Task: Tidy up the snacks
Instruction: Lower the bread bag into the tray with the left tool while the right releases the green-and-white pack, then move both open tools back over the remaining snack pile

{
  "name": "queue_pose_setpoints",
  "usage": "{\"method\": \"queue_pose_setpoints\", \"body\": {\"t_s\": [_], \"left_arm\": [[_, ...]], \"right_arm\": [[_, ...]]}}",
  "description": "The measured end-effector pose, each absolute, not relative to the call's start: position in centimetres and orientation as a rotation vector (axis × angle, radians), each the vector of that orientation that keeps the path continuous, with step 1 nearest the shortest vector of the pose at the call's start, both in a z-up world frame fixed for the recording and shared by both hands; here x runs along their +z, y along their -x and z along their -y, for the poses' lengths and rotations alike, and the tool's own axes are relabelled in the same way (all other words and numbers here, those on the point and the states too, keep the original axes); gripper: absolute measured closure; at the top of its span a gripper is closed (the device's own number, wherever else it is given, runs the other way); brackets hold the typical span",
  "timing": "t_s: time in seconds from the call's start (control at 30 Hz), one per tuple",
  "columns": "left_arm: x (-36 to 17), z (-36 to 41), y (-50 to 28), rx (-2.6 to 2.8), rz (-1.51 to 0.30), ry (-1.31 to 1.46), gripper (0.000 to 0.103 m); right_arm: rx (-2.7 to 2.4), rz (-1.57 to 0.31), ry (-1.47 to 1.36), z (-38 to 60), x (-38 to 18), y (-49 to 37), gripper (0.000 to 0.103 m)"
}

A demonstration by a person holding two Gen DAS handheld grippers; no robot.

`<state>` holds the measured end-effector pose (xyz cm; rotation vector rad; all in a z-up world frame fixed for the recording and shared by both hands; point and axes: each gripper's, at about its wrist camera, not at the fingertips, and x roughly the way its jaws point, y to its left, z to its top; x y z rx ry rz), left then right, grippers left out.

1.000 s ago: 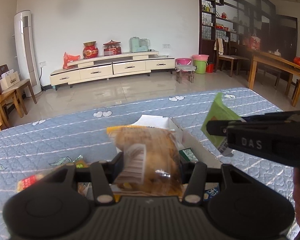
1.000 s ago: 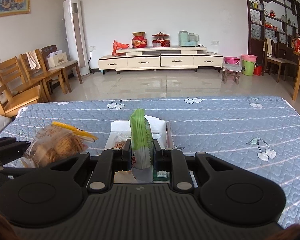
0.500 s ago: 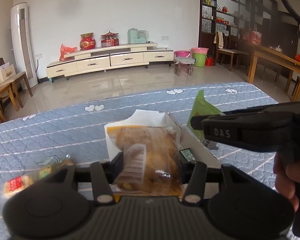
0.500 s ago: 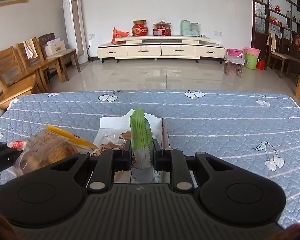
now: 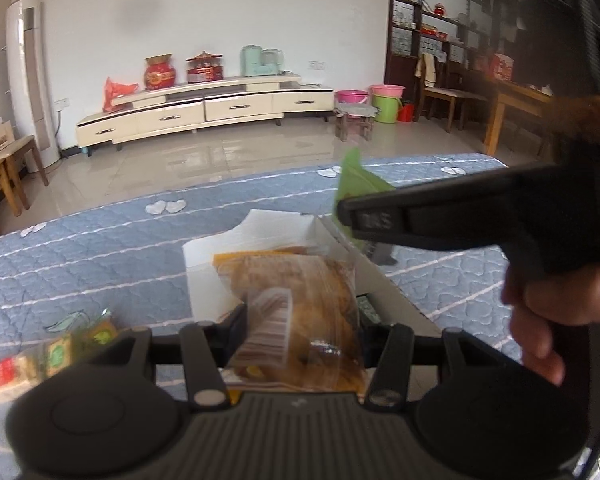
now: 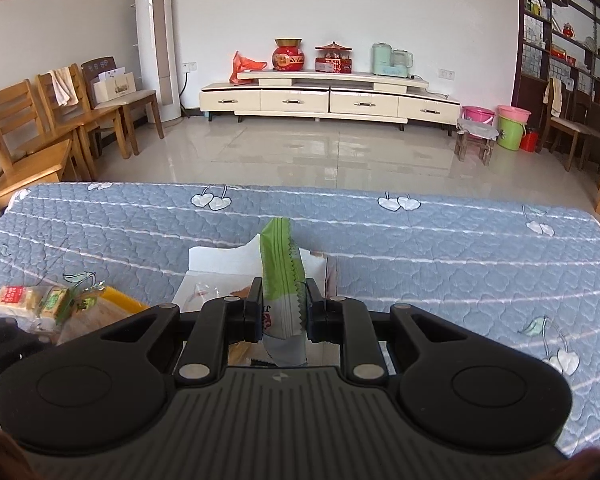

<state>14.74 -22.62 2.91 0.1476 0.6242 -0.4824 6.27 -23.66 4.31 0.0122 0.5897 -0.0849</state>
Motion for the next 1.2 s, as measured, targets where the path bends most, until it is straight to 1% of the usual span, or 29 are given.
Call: {"method": "queue_pose_setpoints", "body": {"t_s": [0.07, 0.13, 0.2, 0.3, 0.43, 0.53, 0.6, 0.73, 0.8, 0.9, 0.97, 1.1, 1.2], "left_arm": [[2.9, 22.7, -14.7, -0.498, -0.622, -0.144, 0.050], [3.0, 22.5, -14.6, -0.499, -0.618, -0.138, 0.040], [3.3, 22.2, -14.4, -0.493, -0.601, -0.137, 0.038], [3.9, 21.5, -14.0, -0.481, -0.586, -0.126, 0.037], [4.8, 20.2, -13.1, -0.438, -0.562, -0.127, 0.029], [5.3, 19.0, -12.4, -0.395, -0.555, -0.128, 0.027], [5.5, 18.1, -12.0, -0.371, -0.560, -0.123, 0.027], [5.8, 16.3, -11.4, -0.320, -0.559, -0.123, 0.024], [5.9, 15.5, -11.1, -0.303, -0.558, -0.119, 0.024], [6.1, 14.2, -10.5, -0.282, -0.553, -0.113, 0.022], [6.1, 13.5, -10.3, -0.264, -0.551, -0.109, 0.019], [6.1, 12.2, -10.0, -0.243, -0.551, -0.100, 0.019], [6.0, 11.3, -9.8, -0.227, -0.544, -0.098, 0.019]], "right_arm": [[-0.084, -0.579, -0.003, 23.6, 4.4, -6.2, 0.079], [-0.080, -0.561, -0.008, 23.6, 4.6, -5.9, 0.072], [-0.076, -0.536, -0.013, 23.4, 5.1, -5.3, 0.058], [-0.083, -0.512, -0.004, 23.1, 5.9, -4.2, 0.058], [-0.107, -0.489, 0.012, 22.5, 7.1, -2.3, 0.058], [-0.130, -0.479, 0.004, 22.2, 7.7, -0.4, 0.055], [-0.138, -0.484, -0.012, 22.0, 7.9, 0.8, 0.050], [-0.163, -0.498, -0.012, 21.1, 7.5, 2.8, 0.048], [-0.165, -0.510, -0.019, 20.5, 7.1, 3.6, 0.040], [-0.161, -0.520, -0.029, 19.5, 6.8, 4.5, 0.039], [-0.160, -0.521, -0.037, 19.0, 6.6, 5.1, 0.036], [-0.146, -0.522, -0.047, 17.8, 6.6, 5.5, 0.029], [-0.132, -0.524, -0.047, 17.2, 6.6, 5.3, 0.027]]}}
